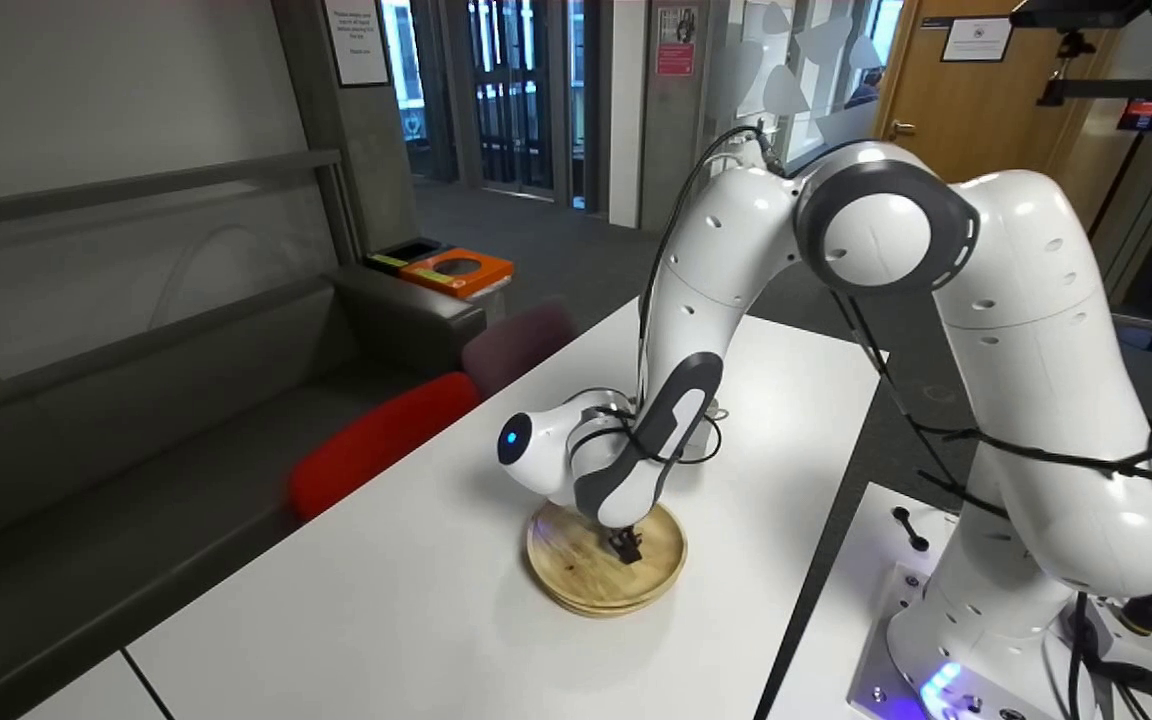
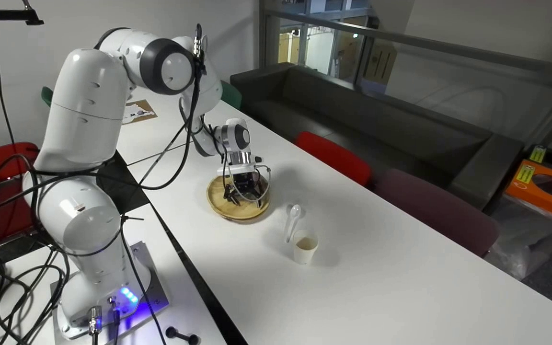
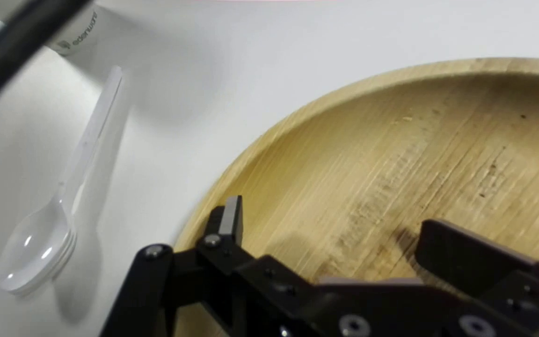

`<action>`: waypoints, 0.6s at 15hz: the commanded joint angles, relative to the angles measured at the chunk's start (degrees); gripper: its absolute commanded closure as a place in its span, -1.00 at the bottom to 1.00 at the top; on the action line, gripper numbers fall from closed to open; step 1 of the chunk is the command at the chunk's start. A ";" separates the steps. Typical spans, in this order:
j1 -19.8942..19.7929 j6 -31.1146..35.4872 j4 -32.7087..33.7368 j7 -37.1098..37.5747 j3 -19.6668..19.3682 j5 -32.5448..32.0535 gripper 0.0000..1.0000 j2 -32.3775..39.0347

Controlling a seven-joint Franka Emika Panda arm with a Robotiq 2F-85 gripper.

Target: Put the right plate on the left plate, then move the plates to the right

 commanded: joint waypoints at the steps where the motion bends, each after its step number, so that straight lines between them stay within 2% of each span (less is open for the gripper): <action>1: 0.88 7.16 -9.56 7.19 -0.16 -4.52 -1.00 -9.87; 4: 1.57 7.94 -12.19 11.48 0.30 -7.53 -1.00 -13.69; 6: 1.35 7.80 -14.40 13.33 1.43 -7.17 -1.00 -17.29; 8: -0.11 8.60 -16.25 12.52 3.45 -1.27 -1.00 -21.19; 9: -0.93 8.53 -16.58 10.84 4.58 4.26 -1.00 -22.79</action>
